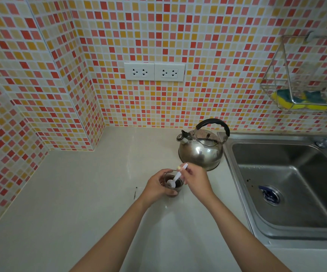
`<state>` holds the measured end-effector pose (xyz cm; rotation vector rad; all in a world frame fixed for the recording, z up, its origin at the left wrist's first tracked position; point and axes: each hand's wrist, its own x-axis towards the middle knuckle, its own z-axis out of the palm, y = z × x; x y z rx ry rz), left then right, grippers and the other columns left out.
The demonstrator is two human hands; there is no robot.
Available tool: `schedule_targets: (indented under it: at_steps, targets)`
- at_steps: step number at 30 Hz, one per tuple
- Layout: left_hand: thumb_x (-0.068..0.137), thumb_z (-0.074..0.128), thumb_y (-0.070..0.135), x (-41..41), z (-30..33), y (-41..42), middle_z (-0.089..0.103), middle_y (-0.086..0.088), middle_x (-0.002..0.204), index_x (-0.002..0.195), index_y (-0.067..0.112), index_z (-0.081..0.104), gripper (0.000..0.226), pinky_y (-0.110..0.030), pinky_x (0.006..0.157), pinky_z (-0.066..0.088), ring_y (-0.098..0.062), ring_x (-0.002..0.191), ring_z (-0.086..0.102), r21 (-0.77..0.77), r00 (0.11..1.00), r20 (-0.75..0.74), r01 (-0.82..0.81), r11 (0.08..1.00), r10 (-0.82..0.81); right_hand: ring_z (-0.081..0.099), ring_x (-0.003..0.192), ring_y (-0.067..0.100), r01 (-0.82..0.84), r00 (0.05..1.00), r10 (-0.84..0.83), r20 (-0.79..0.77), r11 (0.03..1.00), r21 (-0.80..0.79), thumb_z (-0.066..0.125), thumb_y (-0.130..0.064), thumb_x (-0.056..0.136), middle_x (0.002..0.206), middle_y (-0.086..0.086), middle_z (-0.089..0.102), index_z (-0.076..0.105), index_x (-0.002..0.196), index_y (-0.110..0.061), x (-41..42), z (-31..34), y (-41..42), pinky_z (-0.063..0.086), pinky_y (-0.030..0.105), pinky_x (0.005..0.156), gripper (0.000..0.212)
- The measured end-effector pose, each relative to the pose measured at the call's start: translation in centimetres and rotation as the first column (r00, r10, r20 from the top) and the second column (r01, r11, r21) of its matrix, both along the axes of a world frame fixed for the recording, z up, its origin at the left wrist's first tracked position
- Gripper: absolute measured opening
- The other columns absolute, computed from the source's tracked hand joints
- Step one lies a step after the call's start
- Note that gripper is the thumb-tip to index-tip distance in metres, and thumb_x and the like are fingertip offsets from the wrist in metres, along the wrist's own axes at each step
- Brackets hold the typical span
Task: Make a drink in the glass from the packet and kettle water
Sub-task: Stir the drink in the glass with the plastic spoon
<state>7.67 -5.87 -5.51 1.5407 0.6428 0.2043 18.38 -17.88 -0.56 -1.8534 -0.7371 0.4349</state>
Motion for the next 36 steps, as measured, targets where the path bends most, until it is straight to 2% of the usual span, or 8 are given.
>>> schedule_targets:
  at_steps: [3, 8, 13, 16, 19, 26, 30, 36]
  targets:
    - [0.053, 0.085, -0.007, -0.1, 0.0, 0.0, 0.071, -0.007, 0.115, 0.121, 0.017, 0.062, 0.075, -0.031, 0.093, 0.055, -0.025, 0.11, 0.065, 0.014, 1.0, 0.004, 0.001, 1.0, -0.001, 0.05, 0.055, 0.003, -0.089, 0.992, 0.095, 0.077, 0.993, -0.082, 0.059, -0.015, 0.089, 0.061, -0.007, 0.06, 0.068, 0.075, -0.006, -0.3, -0.6, 0.0, 0.043, 0.03, 0.06, 0.019]
    - [0.053, 0.087, -0.003, -0.1, 0.1, 0.0, 0.068, -0.008, 0.121, 0.125, 0.017, 0.06, 0.08, -0.038, 0.101, 0.051, -0.025, 0.113, 0.063, 0.03, 1.0, -0.019, -0.002, 1.0, 0.002, 0.058, 0.067, 0.021, 0.059, 0.995, -0.043, 0.095, 0.983, -0.176, 0.055, -0.015, 0.092, 0.073, 0.008, 0.064, 0.065, 0.084, -0.005, 0.4, -1.1, 0.0, 0.046, 0.032, 0.065, 0.017]
    - [0.051, 0.087, -0.003, -0.1, 0.1, 0.1, 0.071, -0.008, 0.115, 0.121, 0.018, 0.062, 0.077, -0.037, 0.096, 0.054, -0.027, 0.109, 0.066, 0.034, 1.0, -0.021, 0.001, 0.999, 0.0, 0.05, 0.056, 0.011, -0.068, 0.995, 0.075, 0.063, 0.991, -0.118, 0.057, -0.014, 0.091, 0.058, -0.004, 0.056, 0.066, 0.075, -0.013, -0.3, -0.4, 0.6, 0.041, 0.029, 0.059, 0.018]
    - [0.05, 0.088, 0.0, 0.0, 0.3, 0.2, 0.069, -0.007, 0.117, 0.121, 0.019, 0.061, 0.079, -0.038, 0.098, 0.053, -0.026, 0.11, 0.064, 0.047, 0.999, -0.043, 0.008, 0.999, -0.006, 0.058, 0.069, 0.021, -0.068, 0.969, 0.116, 0.22, 0.974, -0.215, 0.054, -0.02, 0.093, 0.072, 0.005, 0.064, 0.066, 0.081, -0.01, 0.3, -0.1, 0.4, 0.047, 0.036, 0.062, 0.02]
    - [0.049, 0.089, 0.003, 0.1, 0.4, 0.2, 0.07, -0.005, 0.115, 0.12, 0.019, 0.062, 0.078, -0.038, 0.097, 0.054, -0.025, 0.109, 0.065, 0.055, 0.998, -0.054, 0.012, 0.998, -0.009, 0.06, 0.069, 0.028, -0.082, 0.974, 0.127, 0.188, 0.97, -0.229, 0.055, -0.02, 0.091, 0.07, 0.012, 0.065, 0.064, 0.075, -0.009, 0.1, -0.2, 0.3, 0.05, 0.041, 0.063, 0.021]
    - [0.05, 0.089, 0.001, -0.1, 0.4, 0.1, 0.07, -0.005, 0.114, 0.119, 0.019, 0.062, 0.076, -0.033, 0.094, 0.054, -0.022, 0.106, 0.066, 0.057, 0.999, -0.046, 0.008, 0.998, -0.006, 0.058, 0.072, 0.021, -0.068, 0.922, 0.176, 0.344, 0.95, -0.304, 0.053, -0.024, 0.092, 0.076, 0.003, 0.066, 0.066, 0.083, -0.013, 0.0, 0.3, 0.3, 0.047, 0.036, 0.064, 0.019]
    - [0.049, 0.088, 0.001, 0.0, 0.4, 0.1, 0.073, -0.006, 0.108, 0.116, 0.018, 0.064, 0.073, -0.035, 0.091, 0.056, -0.025, 0.103, 0.068, 0.064, 0.999, -0.037, 0.01, 0.998, -0.008, 0.059, 0.071, 0.028, -0.133, 0.96, 0.19, 0.206, 0.955, -0.264, 0.056, -0.023, 0.091, 0.073, 0.01, 0.065, 0.068, 0.081, -0.011, -0.6, 0.5, 0.6, 0.049, 0.04, 0.065, 0.02]
    - [0.05, 0.088, -0.001, -0.1, 0.3, 0.2, 0.07, -0.009, 0.115, 0.12, 0.016, 0.062, 0.077, -0.039, 0.097, 0.053, -0.027, 0.108, 0.065, 0.061, 0.999, -0.043, 0.012, 0.998, -0.009, 0.06, 0.073, 0.024, -0.051, 0.925, 0.168, 0.342, 0.944, -0.326, 0.053, -0.026, 0.093, 0.078, 0.005, 0.067, 0.067, 0.085, -0.013, 0.2, 0.6, 0.5, 0.049, 0.038, 0.064, 0.02]
